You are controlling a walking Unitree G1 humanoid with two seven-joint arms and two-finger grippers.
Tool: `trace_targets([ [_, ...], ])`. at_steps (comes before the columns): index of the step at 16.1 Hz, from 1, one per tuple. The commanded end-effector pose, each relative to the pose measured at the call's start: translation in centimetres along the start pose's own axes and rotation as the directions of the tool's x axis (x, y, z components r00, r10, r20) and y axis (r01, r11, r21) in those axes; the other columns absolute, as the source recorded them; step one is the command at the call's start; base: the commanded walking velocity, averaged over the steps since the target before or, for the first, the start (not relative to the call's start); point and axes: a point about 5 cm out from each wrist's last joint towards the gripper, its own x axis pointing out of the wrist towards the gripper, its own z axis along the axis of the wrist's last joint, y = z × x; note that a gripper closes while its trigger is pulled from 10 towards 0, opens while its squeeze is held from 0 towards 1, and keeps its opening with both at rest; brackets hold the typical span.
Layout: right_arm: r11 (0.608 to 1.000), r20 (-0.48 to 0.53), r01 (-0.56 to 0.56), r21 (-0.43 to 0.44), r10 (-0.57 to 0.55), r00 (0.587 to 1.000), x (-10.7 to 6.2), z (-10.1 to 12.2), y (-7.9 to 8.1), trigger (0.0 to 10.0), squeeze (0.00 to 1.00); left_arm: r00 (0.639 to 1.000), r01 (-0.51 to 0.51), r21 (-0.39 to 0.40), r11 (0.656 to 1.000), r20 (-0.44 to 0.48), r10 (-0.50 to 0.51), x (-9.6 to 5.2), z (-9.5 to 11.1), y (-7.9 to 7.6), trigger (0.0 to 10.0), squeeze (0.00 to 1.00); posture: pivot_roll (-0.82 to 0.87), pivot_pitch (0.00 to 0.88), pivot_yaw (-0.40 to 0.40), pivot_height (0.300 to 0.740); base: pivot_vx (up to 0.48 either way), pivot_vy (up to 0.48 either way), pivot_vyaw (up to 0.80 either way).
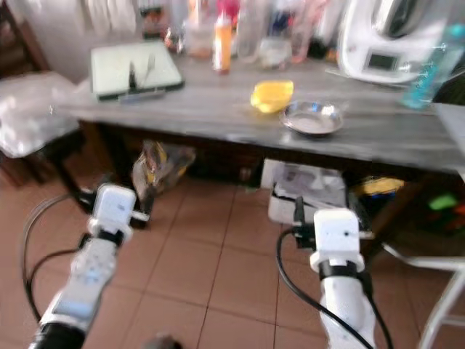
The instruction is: Setting the table
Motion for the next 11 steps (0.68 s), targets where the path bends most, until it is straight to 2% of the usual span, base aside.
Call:
trace_targets([
  [1, 1.000, 0.005, 0.005, 0.004, -0.005, 1.000, -0.03, 0.20, -0.09, 10.0, 0.00, 1.000, -0.003, 0.010, 1.000, 0.004, 0.003, 0.17, 0.10, 0.31, 10.0, 0.00, 0.05, 0.079, -0.042, 0.740, -0.322, 0.000, 0.00],
  [4, 1.000, 0.001, 0.006, 0.031, -0.006, 1.000, -0.11, 0.15, 0.01, 10.0, 0.00, 1.000, -0.004, 0.009, 1.000, 0.002, 0.004, 0.15, 0.05, 0.28, 10.0, 0.00, 0.06, 0.080, -0.044, 0.740, -0.319, 0.000, 0.00],
  [5, 0.996, -0.009, 0.012, 0.089, -0.011, 1.000, -0.15, 0.06, 0.04, 10.0, 0.00, 1.000, -0.003, 0.010, 1.000, 0.003, 0.003, 0.12, 0.06, 0.25, 10.0, 0.00, 0.06, 0.081, -0.044, 0.740, -0.300, 0.000, 0.00],
  [6, 0.977, -0.025, 0.029, 0.213, -0.024, 0.999, -0.23, 0.00, 0.01, 10.0, 0.00, 1.000, -0.003, 0.011, 1.000, 0.004, 0.003, 0.10, 0.07, 0.26, 10.0, 0.00, 0.06, 0.084, -0.043, 0.740, -0.281, 0.000, 0.00],
  [8, 0.950, -0.023, 0.021, 0.313, -0.014, 1.000, -0.28, 0.20, 0.15, 10.0, 0.00, 1.000, 0.015, -0.002, 1.000, 0.012, -0.015, 0.15, 0.16, 0.18, 10.0, 0.00, 0.06, 0.086, -0.039, 0.740, -0.120, 0.000, 0.00],
  [11, 0.929, -0.006, -0.007, 0.370, 0.010, 1.000, -0.26, 0.58, 0.46, 10.0, 0.00, 0.997, 0.080, -0.069, 0.994, 0.010, -0.079, 0.23, 0.31, -0.16, 10.0, 0.00, 0.06, 0.091, -0.037, 0.740, 0.000, 0.000, 0.00],
])
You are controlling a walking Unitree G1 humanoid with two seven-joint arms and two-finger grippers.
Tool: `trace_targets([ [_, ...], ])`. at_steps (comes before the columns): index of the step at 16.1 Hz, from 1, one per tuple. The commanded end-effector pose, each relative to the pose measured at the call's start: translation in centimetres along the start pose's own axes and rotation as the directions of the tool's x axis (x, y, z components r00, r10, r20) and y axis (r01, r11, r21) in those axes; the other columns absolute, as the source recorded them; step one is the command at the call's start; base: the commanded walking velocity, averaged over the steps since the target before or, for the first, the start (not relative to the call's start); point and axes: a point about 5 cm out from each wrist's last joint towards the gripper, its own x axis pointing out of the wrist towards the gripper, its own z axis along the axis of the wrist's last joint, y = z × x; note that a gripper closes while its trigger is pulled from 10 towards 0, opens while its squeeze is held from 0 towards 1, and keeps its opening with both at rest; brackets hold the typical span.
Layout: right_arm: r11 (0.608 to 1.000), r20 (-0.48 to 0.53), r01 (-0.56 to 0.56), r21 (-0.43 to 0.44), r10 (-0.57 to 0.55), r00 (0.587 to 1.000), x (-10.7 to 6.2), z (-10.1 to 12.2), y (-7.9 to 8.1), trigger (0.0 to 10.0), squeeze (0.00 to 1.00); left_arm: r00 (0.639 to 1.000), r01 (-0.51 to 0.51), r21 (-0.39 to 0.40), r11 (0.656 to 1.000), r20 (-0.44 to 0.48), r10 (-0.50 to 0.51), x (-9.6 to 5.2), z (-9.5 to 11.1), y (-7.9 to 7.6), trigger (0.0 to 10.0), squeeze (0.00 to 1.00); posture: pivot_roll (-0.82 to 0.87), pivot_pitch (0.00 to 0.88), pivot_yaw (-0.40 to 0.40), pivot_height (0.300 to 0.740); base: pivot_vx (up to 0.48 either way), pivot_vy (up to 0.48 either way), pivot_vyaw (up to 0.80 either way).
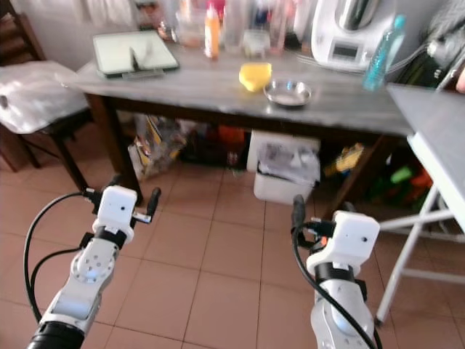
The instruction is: Setting the table
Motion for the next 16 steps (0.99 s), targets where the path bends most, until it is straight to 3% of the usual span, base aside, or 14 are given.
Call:
trace_targets([
  [1, 1.000, 0.001, -0.011, 0.025, 0.011, 1.000, 0.05, 0.19, 0.06, 10.0, 0.00, 1.000, 0.011, -0.012, 1.000, 0.011, -0.011, 0.18, 0.37, -0.12, 10.0, 0.00, 0.06, 0.092, -0.036, 0.740, 0.000, 0.000, 0.00],
  [4, 0.999, -0.010, -0.027, 0.040, 0.028, 1.000, -0.17, 0.03, 0.10, 10.0, 0.00, 1.000, 0.016, -0.018, 1.000, 0.011, -0.016, 0.16, 0.40, -0.28, 10.0, 0.00, 0.06, 0.094, -0.037, 0.740, 0.000, 0.000, 0.00],
  [9, 0.997, -0.035, -0.001, -0.082, -0.002, 0.999, -0.39, -0.39, -0.38, 10.0, 0.00, 0.999, 0.050, -0.039, 0.998, 0.015, -0.049, 0.15, 0.56, -0.60, 10.0, 0.00, 0.05, 0.100, -0.037, 0.740, 0.000, 0.000, 0.00],
  [16, 0.996, -0.060, 0.005, -0.085, -0.010, 0.998, -0.38, -0.51, -0.72, 10.0, 0.00, 0.998, 0.059, -0.045, 0.997, 0.011, -0.059, 0.32, 0.63, -0.70, 10.0, 0.00, 0.05, 0.103, -0.033, 0.740, 0.000, -0.366, 0.00],
])
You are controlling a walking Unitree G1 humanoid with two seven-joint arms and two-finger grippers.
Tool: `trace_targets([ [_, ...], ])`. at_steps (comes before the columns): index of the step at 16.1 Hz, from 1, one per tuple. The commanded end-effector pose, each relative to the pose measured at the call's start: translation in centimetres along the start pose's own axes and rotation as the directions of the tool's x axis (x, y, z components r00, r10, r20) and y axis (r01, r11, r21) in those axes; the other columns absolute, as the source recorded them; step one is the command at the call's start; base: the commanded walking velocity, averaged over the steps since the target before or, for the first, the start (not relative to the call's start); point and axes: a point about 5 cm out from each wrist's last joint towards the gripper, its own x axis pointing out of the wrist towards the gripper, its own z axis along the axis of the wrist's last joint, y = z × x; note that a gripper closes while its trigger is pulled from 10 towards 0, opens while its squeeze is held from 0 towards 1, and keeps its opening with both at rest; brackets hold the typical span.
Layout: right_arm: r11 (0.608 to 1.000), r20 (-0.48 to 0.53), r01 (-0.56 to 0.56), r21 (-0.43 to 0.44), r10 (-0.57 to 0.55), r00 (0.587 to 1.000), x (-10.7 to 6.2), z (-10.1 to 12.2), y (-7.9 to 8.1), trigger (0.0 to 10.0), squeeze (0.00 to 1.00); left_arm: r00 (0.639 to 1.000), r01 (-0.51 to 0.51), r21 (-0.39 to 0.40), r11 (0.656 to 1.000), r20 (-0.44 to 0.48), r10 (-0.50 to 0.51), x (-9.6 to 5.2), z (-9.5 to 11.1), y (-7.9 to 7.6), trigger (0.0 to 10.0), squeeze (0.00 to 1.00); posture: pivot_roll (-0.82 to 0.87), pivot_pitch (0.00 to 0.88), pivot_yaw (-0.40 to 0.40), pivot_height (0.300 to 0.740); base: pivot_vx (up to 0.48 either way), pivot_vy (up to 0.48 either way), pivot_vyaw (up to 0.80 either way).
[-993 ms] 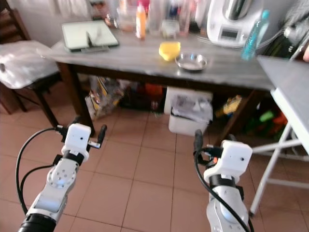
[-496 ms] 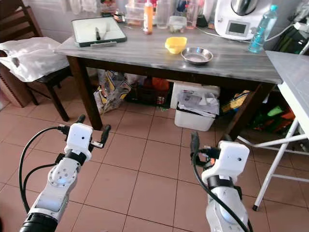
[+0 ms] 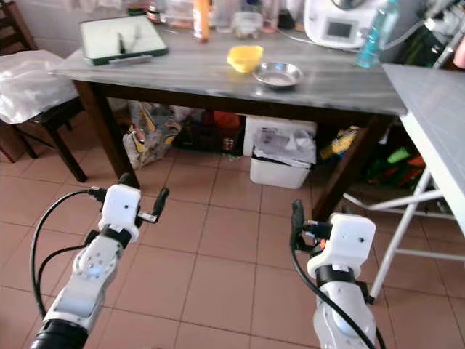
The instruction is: Setting the table
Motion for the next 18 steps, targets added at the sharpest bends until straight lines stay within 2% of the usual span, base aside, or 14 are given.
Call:
trace_targets([
  [1, 1.000, -0.001, 0.007, -0.004, -0.007, 1.000, 0.02, 0.20, -0.17, 10.0, 0.00, 1.000, -0.002, 0.006, 1.000, 0.008, 0.002, 0.15, 0.33, 0.24, 10.0, 0.00, 0.05, 0.103, -0.033, 0.740, 0.000, -0.412, 0.00],
  [3, 0.998, 0.006, 0.024, -0.054, -0.023, 1.000, 0.18, 0.22, -0.38, 10.0, 0.00, 1.000, -0.003, 0.006, 1.000, 0.008, 0.003, 0.21, 0.36, 0.26, 10.0, 0.00, 0.05, 0.103, -0.032, 0.740, 0.000, -0.429, 0.00],
  [5, 0.999, 0.006, 0.010, -0.039, -0.010, 1.000, 0.33, 0.20, -0.46, 10.0, 0.00, 1.000, -0.003, 0.005, 1.000, 0.008, 0.003, 0.27, 0.37, 0.30, 10.0, 0.00, 0.05, 0.101, -0.030, 0.740, 0.000, -0.439, 0.00],
  [7, 0.993, 0.054, 0.025, -0.116, -0.019, 0.998, 0.42, 0.65, -0.69, 10.0, 0.00, 1.000, -0.001, 0.006, 1.000, 0.009, 0.001, 0.39, 0.42, 0.17, 10.0, 0.00, 0.05, 0.097, -0.028, 0.740, 0.000, -0.442, 0.00],
  [9, 0.990, 0.053, 0.040, -0.137, -0.033, 0.998, 0.41, 0.57, -0.69, 10.0, 0.00, 1.000, 0.001, 0.005, 1.000, 0.013, -0.001, 0.53, 0.51, 0.08, 10.0, 0.00, 0.04, 0.097, -0.027, 0.740, 0.000, -0.441, 0.00],
  [18, 0.991, 0.048, 0.050, -0.123, -0.044, 0.998, 0.08, 0.25, -0.54, 10.0, 0.00, 1.000, 0.012, 0.009, 1.000, 0.011, -0.012, 0.48, 0.46, 0.07, 10.0, 0.00, 0.04, 0.104, -0.022, 0.740, 0.000, -0.441, 0.00],
])
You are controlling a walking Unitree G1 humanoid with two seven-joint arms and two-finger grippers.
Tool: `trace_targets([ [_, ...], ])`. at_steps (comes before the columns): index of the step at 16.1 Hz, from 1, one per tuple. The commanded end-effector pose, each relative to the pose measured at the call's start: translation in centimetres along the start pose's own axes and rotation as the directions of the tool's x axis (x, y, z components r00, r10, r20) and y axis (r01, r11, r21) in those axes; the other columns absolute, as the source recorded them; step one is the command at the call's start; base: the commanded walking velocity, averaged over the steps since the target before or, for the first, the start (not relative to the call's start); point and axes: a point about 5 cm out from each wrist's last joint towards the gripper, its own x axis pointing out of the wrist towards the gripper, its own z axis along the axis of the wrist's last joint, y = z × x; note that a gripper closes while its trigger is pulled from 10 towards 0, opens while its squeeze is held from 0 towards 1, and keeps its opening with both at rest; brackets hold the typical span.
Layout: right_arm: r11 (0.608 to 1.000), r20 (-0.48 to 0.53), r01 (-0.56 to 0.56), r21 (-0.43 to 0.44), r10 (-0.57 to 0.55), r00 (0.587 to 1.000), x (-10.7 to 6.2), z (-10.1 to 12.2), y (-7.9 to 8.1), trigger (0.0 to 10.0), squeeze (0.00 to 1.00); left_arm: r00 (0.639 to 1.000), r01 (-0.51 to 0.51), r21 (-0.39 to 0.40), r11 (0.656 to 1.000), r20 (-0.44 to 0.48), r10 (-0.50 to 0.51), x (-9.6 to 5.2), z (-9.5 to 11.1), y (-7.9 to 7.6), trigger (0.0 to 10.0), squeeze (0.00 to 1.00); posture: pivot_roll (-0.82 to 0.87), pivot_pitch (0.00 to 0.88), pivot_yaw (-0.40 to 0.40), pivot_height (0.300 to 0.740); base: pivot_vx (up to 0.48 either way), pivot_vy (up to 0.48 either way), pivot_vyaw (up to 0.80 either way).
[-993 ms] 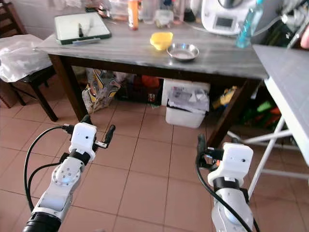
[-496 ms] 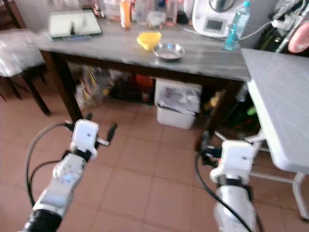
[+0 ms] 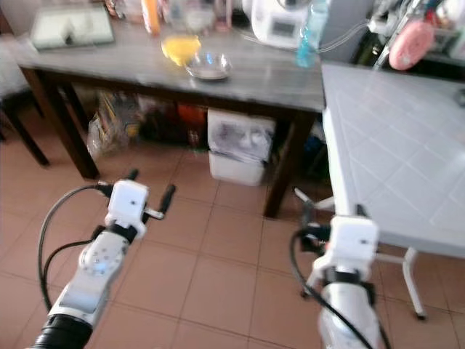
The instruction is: Setting the table
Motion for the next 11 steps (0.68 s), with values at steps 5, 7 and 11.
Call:
trace_targets([
  [5, 1.000, 0.007, 0.003, -0.003, -0.003, 1.000, -0.02, 0.25, -0.56, 10.0, 0.00, 1.000, 0.004, 0.000, 1.000, 0.009, -0.004, 0.27, 0.22, -0.09, 10.0, 0.00, 0.04, 0.099, -0.025, 0.740, 0.000, -0.442, 0.00],
  [7, 1.000, 0.006, -0.005, 0.005, 0.005, 1.000, -0.04, 0.29, -0.51, 10.0, 0.00, 1.000, 0.005, 0.001, 1.000, 0.009, -0.005, 0.35, 0.26, -0.13, 10.0, 0.00, 0.04, 0.100, -0.024, 0.740, 0.000, -0.441, 0.00],
  [11, 1.000, 0.008, 0.001, 0.013, -0.001, 1.000, -0.07, 0.35, -0.55, 10.0, 0.00, 1.000, 0.010, 0.005, 1.000, 0.009, -0.010, 0.18, 0.23, -0.17, 10.0, 0.00, 0.05, 0.103, -0.019, 0.740, 0.000, -0.442, 0.00],
])
